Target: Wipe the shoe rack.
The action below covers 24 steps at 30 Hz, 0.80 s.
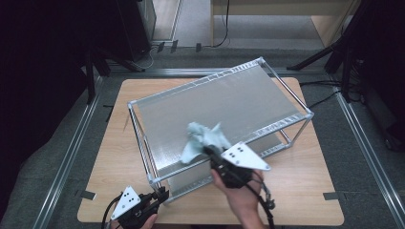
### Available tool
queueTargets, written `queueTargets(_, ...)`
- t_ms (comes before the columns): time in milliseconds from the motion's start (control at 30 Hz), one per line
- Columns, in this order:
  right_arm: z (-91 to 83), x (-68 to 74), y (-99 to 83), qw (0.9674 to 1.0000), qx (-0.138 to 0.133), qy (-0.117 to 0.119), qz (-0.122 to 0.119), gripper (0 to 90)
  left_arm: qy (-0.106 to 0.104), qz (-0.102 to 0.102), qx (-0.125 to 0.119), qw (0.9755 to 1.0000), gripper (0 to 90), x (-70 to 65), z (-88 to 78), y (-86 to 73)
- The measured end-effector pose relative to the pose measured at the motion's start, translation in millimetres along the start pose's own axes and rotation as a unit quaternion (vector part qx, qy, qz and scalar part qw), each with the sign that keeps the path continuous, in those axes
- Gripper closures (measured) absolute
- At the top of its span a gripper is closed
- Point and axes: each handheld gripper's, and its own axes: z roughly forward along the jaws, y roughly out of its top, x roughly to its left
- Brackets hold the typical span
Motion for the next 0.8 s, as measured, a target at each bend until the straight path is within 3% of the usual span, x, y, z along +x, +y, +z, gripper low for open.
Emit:
queueTargets(33, -2.9, -9.3, -0.1, 0.9999, -0.001, -0.014, 0.002, 78.9, 0.000, 0.001, 0.000, 1.0000, 76.3, 0.4, -0.2, 0.0)
queueTargets(67, -8.9, -28.6, -0.8, 0.9991, -0.005, -0.042, 0.002, 78.6, 0.000, 0.001, 0.000, 1.0000, 76.4, 0.5, -0.2, -0.1)
queueTargets(133, -16.4, -51.1, -3.0, 0.9962, -0.017, -0.086, -0.003, 78.4, 0.000, 0.002, 0.000, 1.0000, 76.4, 0.5, -0.3, -0.1)
queueTargets(167, -21.2, -64.7, -3.9, 0.9948, -0.024, -0.098, 0.014, 78.4, 0.000, 0.003, 0.000, 1.0000, 76.4, 0.2, -0.3, -0.2)
queueTargets(200, -27.1, -80.0, -4.4, 0.9925, -0.030, -0.115, 0.031, 78.4, 0.002, 0.005, 0.000, 1.0000, 76.6, 0.3, -0.5, -0.2)
queueTargets(267, -34.0, -95.3, -4.3, 0.9885, -0.035, -0.143, 0.034, 78.5, 0.005, 0.003, -0.001, 1.0000, 76.6, 1.0, -1.0, -0.2)
queueTargets(400, -53.4, -136.6, -4.3, 0.9782, -0.045, -0.192, 0.064, 78.3, 0.010, -0.002, -0.002, 0.9999, 76.5, 4.9, -3.0, -0.3)
queueTargets(467, -60.5, -149.0, -3.9, 0.9744, -0.046, -0.209, 0.067, 78.3, 0.011, -0.002, -0.003, 0.9999, 76.5, 5.0, -3.1, -0.4)
queueTargets(500, -63.6, -153.2, -3.5, 0.9717, -0.046, -0.222, 0.064, 78.4, 0.012, -0.002, -0.003, 0.9999, 76.5, 4.7, -3.0, -0.5)
queueTargets(567, -73.6, -161.8, -1.3, 0.9607, -0.040, -0.269, 0.056, 78.9, 0.013, -0.004, -0.004, 0.9999, 76.6, 5.2, -3.3, -0.5)
queueTargets(667, -89.5, -172.6, -1.5, 0.9489, -0.048, -0.304, 0.070, 78.9, 0.015, -0.004, -0.003, 0.9999, 76.5, 7.4, -4.6, -0.5)
queueTargets(700, -93.1, -174.6, -2.4, 0.9478, -0.049, -0.306, 0.075, 78.9, 0.015, -0.004, -0.003, 0.9999, 76.4, 7.6, -4.6, -0.5)
queueTargets(733, -95.5, -175.9, -3.6, 0.9487, -0.048, -0.303, 0.076, 78.9, 0.016, -0.004, -0.003, 0.9999, 76.5, 7.4, -4.6, -0.5)
queueTargets(800, -95.8, -175.2, -6.4, 0.9534, -0.038, -0.291, 0.071, 79.1, 0.017, -0.004, -0.003, 0.9998, 76.5, 7.1, -4.6, -0.5)
